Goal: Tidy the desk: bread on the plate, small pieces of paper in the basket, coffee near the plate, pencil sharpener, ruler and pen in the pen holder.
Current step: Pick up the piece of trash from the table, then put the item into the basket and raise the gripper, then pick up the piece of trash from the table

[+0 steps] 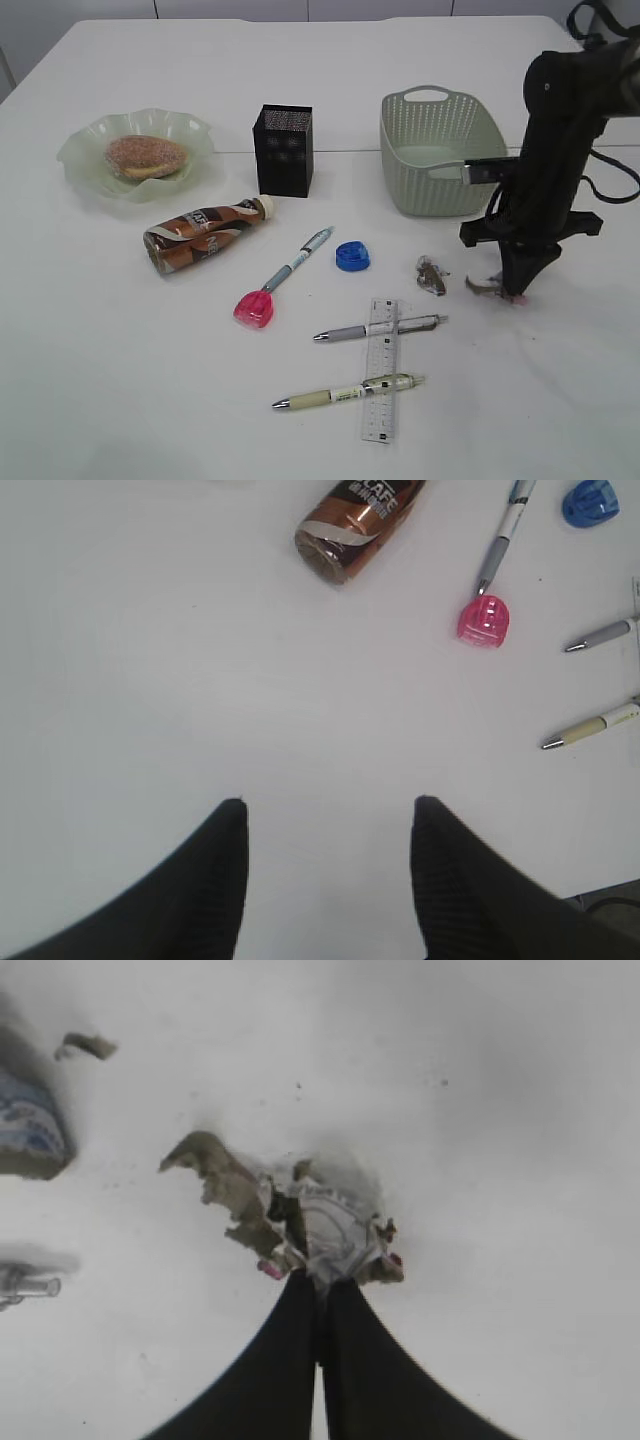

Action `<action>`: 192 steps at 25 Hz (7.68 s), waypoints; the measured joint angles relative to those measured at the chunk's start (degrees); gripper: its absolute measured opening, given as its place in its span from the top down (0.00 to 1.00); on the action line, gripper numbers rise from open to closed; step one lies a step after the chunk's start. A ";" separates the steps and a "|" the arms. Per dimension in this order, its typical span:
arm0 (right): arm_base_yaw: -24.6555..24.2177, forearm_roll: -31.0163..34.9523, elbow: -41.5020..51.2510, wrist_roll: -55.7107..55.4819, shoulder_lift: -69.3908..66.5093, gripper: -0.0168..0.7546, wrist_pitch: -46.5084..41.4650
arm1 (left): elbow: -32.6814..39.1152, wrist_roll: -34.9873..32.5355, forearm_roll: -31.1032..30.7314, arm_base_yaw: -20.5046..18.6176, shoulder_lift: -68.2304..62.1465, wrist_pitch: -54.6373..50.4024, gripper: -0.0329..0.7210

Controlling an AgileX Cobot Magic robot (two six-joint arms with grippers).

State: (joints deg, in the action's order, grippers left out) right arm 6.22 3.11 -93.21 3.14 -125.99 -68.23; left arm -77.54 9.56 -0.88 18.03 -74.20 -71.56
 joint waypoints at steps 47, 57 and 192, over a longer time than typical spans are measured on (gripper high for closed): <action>0.00 2.18 -42.26 -6.57 -8.86 0.99 -0.76 | 0.00 0.00 0.88 0.00 0.00 -0.10 0.46; 0.00 4.11 -42.52 -6.82 -10.67 0.43 3.52 | 0.00 0.00 0.88 0.00 0.00 -0.10 0.46; 7.92 -2.12 -29.92 -9.61 0.73 0.97 -2.52 | 0.00 0.00 5.62 0.00 0.00 -0.10 0.47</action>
State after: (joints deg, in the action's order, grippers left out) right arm 14.14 0.98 -123.13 -6.47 -125.25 -70.75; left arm -77.54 9.56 4.74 18.03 -74.20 -71.66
